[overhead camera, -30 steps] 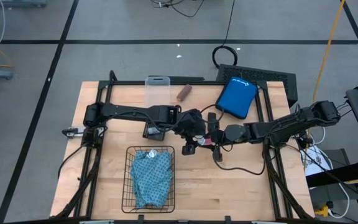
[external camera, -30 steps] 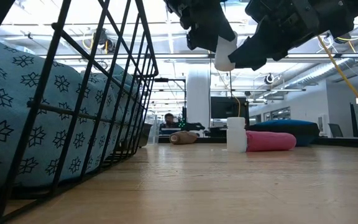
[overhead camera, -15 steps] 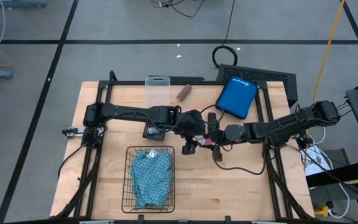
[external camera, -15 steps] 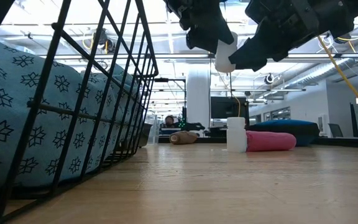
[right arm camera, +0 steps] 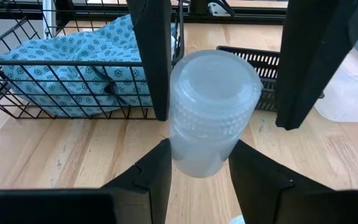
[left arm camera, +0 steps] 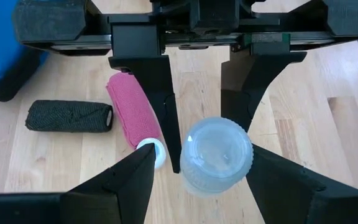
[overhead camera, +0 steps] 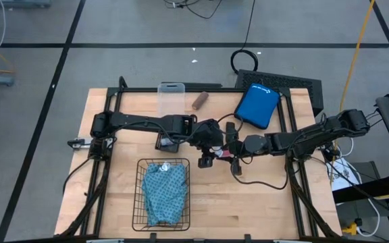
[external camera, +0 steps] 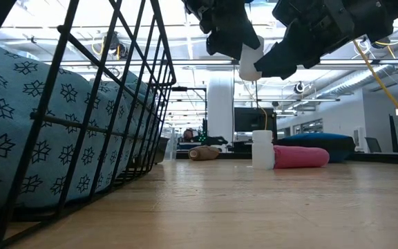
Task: Pick & place medical supplies in basket/bin
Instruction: Put the bottom white pill bottle into the black bin
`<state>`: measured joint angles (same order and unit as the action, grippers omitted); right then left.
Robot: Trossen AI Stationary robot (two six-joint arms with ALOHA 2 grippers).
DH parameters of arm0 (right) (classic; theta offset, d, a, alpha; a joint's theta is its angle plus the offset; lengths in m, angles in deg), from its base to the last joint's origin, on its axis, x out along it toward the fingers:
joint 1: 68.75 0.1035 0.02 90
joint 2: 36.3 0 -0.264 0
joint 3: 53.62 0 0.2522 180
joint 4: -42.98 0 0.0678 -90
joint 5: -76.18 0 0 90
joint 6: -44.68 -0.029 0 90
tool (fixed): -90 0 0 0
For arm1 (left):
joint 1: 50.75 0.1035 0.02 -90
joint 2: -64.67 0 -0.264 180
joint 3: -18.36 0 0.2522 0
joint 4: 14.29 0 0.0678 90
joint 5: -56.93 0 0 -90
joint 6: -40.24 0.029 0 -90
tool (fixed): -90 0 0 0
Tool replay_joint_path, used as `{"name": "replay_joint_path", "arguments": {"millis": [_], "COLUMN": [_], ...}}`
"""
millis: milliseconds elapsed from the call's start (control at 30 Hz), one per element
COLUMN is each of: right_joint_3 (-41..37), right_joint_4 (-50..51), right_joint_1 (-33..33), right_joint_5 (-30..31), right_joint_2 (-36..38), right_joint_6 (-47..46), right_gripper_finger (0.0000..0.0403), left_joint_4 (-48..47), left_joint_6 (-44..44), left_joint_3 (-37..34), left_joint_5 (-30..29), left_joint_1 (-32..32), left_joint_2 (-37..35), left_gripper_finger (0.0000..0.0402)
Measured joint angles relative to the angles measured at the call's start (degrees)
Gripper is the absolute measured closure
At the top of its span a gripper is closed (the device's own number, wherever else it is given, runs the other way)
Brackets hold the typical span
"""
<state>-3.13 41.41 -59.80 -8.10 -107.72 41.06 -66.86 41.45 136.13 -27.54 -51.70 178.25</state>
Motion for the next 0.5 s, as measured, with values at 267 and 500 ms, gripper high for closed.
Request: {"name": "replay_joint_path", "arguments": {"millis": [267,500], "right_joint_3": [0.0,0.0], "right_joint_4": [0.6,0.6], "right_joint_1": [0.0,0.0], "right_joint_5": [0.0,0.2], "right_joint_2": [0.0,0.0], "right_joint_6": [0.0,0.0], "right_gripper_finger": [0.0267,0.0267], "left_joint_4": [0.0,0.8], "left_joint_6": [0.4,0.1], "left_joint_3": [0.0,0.0], "left_joint_5": [0.1,0.8], "left_joint_1": [0.0,-0.1], "left_joint_2": [0.0,0.0], "left_gripper_finger": [0.0166,0.0246]}}
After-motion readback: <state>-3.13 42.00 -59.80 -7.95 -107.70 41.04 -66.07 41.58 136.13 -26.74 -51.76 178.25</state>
